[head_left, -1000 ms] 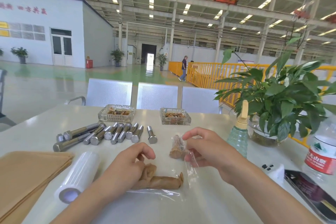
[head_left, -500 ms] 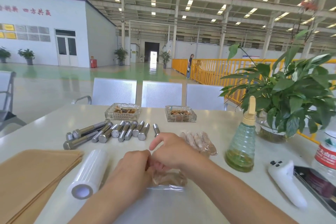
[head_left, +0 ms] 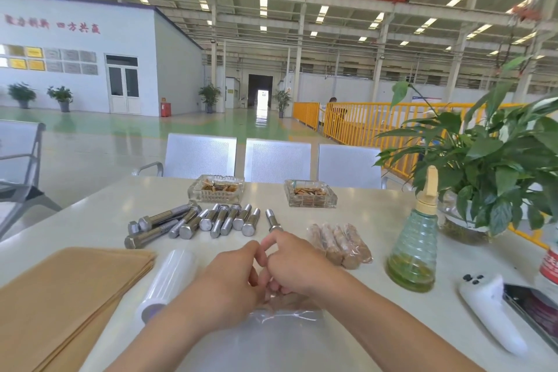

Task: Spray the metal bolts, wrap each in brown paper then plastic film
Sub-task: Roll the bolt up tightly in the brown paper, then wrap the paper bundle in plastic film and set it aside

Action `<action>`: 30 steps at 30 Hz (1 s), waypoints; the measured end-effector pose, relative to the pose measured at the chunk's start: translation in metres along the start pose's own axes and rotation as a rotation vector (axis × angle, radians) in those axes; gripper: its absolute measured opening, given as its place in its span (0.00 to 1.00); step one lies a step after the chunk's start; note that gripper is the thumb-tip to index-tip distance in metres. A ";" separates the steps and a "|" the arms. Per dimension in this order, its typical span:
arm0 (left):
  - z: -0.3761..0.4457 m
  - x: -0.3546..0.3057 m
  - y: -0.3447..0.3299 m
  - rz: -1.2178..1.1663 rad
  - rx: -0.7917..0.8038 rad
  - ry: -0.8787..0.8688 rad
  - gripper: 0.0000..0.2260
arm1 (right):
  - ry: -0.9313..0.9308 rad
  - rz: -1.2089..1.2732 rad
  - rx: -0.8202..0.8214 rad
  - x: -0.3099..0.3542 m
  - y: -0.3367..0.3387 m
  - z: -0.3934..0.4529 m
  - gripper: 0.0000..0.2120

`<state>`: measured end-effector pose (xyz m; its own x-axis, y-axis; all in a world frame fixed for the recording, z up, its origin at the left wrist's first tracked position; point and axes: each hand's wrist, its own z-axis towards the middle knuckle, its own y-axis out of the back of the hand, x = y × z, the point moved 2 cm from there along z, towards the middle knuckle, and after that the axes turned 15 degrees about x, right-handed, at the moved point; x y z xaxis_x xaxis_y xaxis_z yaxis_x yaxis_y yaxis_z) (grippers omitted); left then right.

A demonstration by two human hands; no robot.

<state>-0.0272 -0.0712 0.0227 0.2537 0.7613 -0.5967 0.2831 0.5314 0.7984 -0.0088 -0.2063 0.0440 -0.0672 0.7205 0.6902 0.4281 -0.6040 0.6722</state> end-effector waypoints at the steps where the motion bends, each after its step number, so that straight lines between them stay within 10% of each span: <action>1: 0.000 0.001 -0.001 0.016 -0.002 0.014 0.10 | 0.021 0.013 -0.013 -0.001 0.000 -0.002 0.21; 8: 0.006 0.004 0.001 -0.080 0.028 0.066 0.12 | 0.239 -0.297 -0.357 -0.022 0.003 -0.030 0.11; 30: 0.003 -0.005 0.001 0.304 0.123 0.042 0.12 | 0.244 -0.646 -0.219 -0.030 -0.030 -0.021 0.09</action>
<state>-0.0254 -0.0758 0.0261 0.3063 0.8940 -0.3270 0.3102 0.2310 0.9222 -0.0382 -0.2168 0.0091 -0.4561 0.8754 0.1599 0.0462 -0.1562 0.9867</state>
